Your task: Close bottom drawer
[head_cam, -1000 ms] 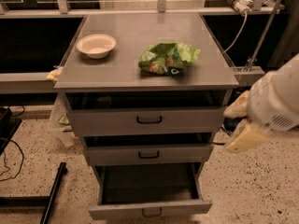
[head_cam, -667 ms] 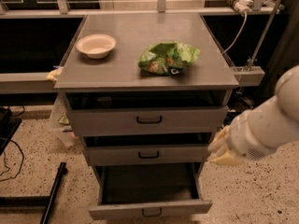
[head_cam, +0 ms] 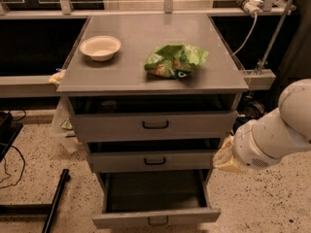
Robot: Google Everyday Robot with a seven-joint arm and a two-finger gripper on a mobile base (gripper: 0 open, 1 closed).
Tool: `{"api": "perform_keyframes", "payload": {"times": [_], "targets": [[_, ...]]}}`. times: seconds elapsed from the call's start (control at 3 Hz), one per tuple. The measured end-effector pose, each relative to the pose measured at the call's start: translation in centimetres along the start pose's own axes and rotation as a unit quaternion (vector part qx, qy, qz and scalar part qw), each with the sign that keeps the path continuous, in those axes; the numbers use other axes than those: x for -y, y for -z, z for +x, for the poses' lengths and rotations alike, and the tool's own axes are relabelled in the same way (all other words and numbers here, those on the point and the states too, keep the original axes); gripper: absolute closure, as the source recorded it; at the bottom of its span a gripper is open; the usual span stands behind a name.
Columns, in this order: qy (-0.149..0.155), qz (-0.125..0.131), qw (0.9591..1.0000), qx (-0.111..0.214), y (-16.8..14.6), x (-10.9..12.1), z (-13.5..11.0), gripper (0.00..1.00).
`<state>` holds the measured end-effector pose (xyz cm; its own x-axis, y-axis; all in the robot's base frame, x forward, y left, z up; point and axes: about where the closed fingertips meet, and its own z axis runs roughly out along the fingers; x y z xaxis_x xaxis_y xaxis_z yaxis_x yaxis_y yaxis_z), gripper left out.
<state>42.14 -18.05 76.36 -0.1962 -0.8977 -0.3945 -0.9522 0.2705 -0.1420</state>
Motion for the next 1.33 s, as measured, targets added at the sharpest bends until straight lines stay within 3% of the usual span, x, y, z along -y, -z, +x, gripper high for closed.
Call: {"api": "perform_keyframes", "payload": {"times": [0.33,0.67,1.0,1.33], "targets": [[-0.001,0.005,1.0,-0.003,-2.8,-0.3,2.6,1.0],[0.003,-0.026,0.9995,-0.02,-12.0,-3.3,8.7,1.0],[0.003,-0.03,0.9995,-0.011,-20.3,-3.3,13.2,1.0],[-0.003,-0.038,0.9991,0.021,-27.1,-2.9,15.4,1.0]]}}
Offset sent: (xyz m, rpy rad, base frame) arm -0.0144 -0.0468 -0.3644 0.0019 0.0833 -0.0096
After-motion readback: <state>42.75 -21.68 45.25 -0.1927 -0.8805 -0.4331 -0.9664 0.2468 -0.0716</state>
